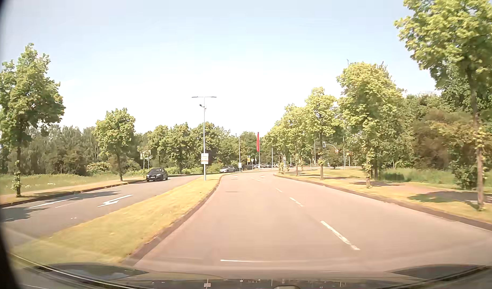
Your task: Follow the waypoints while adhering to traffic rules and regulations
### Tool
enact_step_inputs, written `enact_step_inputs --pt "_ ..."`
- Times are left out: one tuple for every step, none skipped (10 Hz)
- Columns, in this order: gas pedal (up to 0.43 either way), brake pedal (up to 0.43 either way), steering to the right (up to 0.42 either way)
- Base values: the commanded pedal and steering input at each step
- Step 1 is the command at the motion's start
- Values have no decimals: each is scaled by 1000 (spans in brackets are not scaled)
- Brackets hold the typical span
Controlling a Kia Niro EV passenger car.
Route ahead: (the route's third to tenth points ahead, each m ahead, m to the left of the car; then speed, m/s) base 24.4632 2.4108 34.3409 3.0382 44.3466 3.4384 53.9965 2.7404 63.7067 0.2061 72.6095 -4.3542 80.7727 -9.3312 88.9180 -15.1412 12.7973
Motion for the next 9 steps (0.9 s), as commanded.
enact_step_inputs --pt "177 0 -27" --pt "169 0 -27" --pt "169 0 -27" --pt "157 0 -27" --pt "150 0 -27" --pt "150 0 -26" --pt "138 0 -23" --pt "138 0 -21" --pt "130 0 -21"
